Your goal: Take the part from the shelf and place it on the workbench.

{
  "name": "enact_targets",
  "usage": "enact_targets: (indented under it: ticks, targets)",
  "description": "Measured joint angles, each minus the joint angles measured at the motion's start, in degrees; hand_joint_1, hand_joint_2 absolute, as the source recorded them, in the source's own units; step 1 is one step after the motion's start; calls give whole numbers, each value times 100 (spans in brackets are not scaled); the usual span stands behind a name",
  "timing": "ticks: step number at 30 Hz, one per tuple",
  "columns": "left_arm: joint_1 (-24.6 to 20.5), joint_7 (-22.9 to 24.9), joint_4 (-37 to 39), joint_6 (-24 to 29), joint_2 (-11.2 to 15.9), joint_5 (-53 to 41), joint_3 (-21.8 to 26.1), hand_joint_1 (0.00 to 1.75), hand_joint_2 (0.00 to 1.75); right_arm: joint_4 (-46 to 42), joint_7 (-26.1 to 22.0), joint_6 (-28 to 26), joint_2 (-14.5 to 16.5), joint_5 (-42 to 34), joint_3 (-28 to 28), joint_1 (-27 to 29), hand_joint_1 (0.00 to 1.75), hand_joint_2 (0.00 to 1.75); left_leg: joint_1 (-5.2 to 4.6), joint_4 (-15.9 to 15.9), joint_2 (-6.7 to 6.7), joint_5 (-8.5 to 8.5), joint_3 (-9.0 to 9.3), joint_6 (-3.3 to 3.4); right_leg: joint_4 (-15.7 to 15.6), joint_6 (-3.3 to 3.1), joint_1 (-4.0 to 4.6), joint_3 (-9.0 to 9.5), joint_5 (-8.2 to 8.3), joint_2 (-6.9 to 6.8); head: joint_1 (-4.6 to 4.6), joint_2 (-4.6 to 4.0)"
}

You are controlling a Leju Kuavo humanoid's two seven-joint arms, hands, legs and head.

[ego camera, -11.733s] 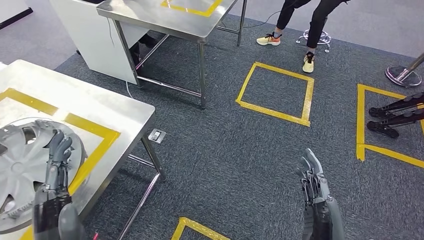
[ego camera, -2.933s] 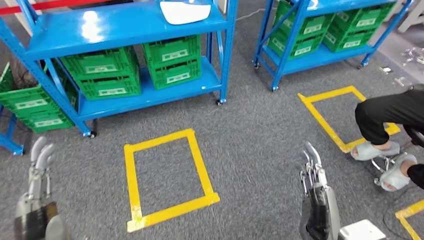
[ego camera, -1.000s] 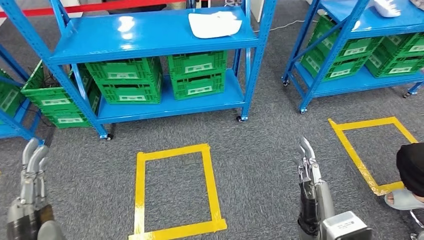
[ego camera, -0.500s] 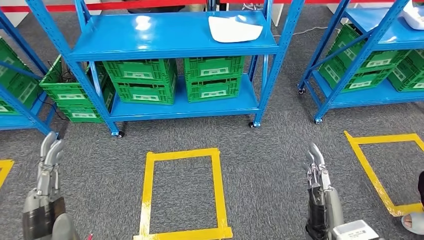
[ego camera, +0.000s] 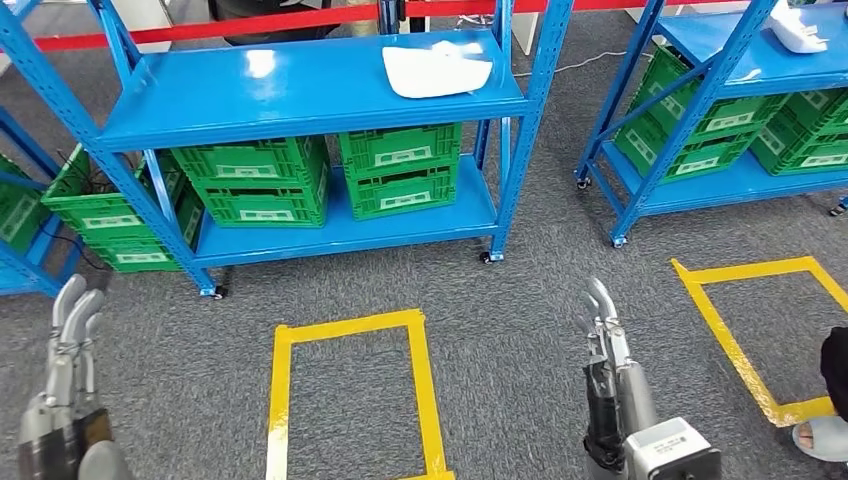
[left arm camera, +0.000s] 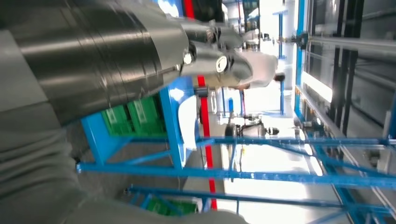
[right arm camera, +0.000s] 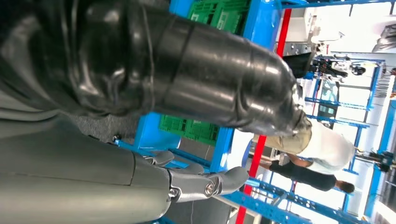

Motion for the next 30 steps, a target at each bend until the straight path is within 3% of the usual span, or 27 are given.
enact_targets:
  ticks: [3,4,5,8,9,10,13,14,17,19,21,24,25,26,28,29,30]
  targets:
    - [7,-30,-5,-1,-2,17,-3,0,0,9,33,34,-22,19,33,-30,0,0,16,-135,-25,-54,128,60,75,103,-3,114,-9,-2,12,0]
    - [8,-42,-5,-1,-2,25,-4,0,0,10,41,44,-32,29,41,-39,0,0,35,-166,-33,-63,186,81,213,137,-7,64,-55,2,33,0]
    - [7,-52,-7,-1,-3,32,-4,0,0,11,49,54,-41,39,47,-50,0,0,52,-191,-39,-78,260,98,452,171,-16,-73,-147,5,63,0]
    - [9,-65,-8,-1,-3,55,-4,0,0,15,66,69,-58,54,68,-71,0,0,57,-206,-46,-158,344,117,1448,247,-59,-768,-522,7,169,0]
    - [11,-65,-7,-1,-3,61,-4,0,0,18,71,70,-65,54,74,-70,0,0,57,-206,-52,-198,386,115,1612,258,-69,-950,-556,6,193,0]
    - [11,-65,-6,-1,-2,64,-4,0,0,21,72,71,-72,55,79,-69,0,0,57,-206,-59,-246,446,111,1580,262,-77,-1037,-470,6,212,0]
    - [13,-68,-2,-1,-3,74,-5,0,0,27,76,74,-88,62,84,-71,0,0,57,-212,-73,-414,666,79,640,225,-85,-867,303,5,265,0]
    - [14,-70,-1,-1,-3,79,-5,0,0,32,79,79,-92,66,85,-77,0,0,57,-218,-76,-460,715,55,380,199,-70,-807,403,-5,273,0]
    - [16,-78,2,0,-3,98,-8,0,0,39,89,96,-107,89,92,-81,0,0,63,-208,-74,-522,792,-45,212,66,-10,-702,344,-17,292,0]
    - [16,-86,1,-1,-1,96,-13,0,0,37,93,111,-113,104,105,-81,0,0,63,-78,-55,-555,858,-103,152,-32,-27,-535,398,-4,284,0]
    - [-1,-92,-1,1,1,55,-16,0,0,36,100,146,-114,111,120,-97,0,0,63,345,-36,-727,669,-138,110,-89,-52,-364,370,-4,215,0]
    - [-17,-68,-1,0,4,-34,-23,0,0,36,115,231,-114,111,132,-120,0,0,60,1311,-29,-1086,-67,-149,102,-123,-36,-292,291,8,107,0]
    - [-17,-57,-1,-1,4,-53,-25,0,0,36,119,257,-114,111,136,-124,0,0,56,1420,-29,-1068,-247,-136,102,-125,-24,-257,253,15,83,0]
    - [-19,-49,-1,0,4,-64,-26,0,0,36,119,274,-114,111,143,-128,0,0,50,1329,-29,-919,-325,-113,102,-125,-11,-204,210,21,62,0]
    - [-31,-38,-1,0,5,-68,-27,0,0,36,119,293,-114,112,156,-139,0,0,12,697,-23,-352,-227,-28,97,-115,8,-79,110,27,23,0]
    - [-40,-33,3,1,6,-64,-28,0,0,38,120,296,-114,113,161,-148,0,0,-27,425,-15,-211,-172,8,93,-99,15,-19,67,30,20,0]
    - [-54,-27,6,1,6,-57,-31,0,0,40,123,300,-114,114,165,-157,0,0,-67,210,-8,-183,-119,45,83,-71,12,-6,32,33,7,0]
